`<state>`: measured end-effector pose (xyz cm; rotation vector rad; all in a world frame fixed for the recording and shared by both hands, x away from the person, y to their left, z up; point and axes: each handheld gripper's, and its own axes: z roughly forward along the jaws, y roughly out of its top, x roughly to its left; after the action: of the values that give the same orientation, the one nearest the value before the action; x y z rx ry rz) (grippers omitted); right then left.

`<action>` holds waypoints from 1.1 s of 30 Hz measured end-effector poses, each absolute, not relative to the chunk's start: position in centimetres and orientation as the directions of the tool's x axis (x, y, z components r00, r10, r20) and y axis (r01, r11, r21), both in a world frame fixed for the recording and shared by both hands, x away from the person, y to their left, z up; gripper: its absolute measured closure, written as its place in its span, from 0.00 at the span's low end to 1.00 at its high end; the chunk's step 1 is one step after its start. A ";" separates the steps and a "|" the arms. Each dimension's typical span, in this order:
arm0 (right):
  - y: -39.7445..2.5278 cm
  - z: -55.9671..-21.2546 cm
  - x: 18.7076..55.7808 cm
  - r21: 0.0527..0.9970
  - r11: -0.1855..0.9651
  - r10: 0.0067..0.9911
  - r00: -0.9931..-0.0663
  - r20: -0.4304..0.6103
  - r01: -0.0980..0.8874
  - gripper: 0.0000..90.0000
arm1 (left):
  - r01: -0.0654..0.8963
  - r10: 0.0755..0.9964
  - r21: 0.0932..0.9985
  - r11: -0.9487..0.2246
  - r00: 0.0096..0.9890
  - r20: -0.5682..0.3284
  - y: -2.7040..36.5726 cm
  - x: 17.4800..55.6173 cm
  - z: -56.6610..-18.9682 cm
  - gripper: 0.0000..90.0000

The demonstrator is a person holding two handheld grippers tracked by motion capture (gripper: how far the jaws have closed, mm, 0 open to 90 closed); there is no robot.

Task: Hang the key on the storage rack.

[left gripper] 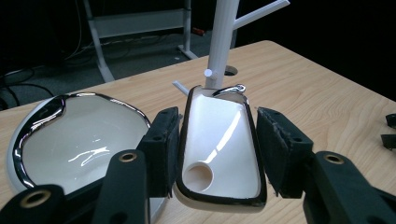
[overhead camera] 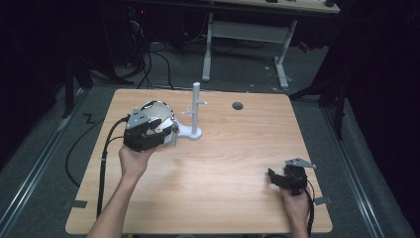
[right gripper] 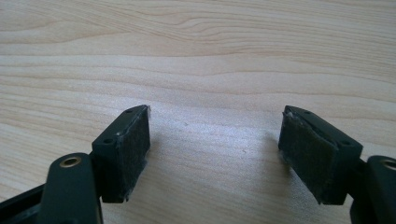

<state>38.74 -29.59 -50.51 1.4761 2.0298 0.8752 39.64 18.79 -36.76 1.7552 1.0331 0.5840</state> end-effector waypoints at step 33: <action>-29.7 -50.5 38.7 0.732 0.216 0.952 -0.307 -0.009 0.646 0.28 | 0.369 0.852 0.915 -0.164 0.520 -0.057 16.8 44.1 -34.0 0.57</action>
<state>38.74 -29.65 -50.51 1.4734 2.0330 0.8779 44.09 16.84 -33.96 1.7537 1.0285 0.6006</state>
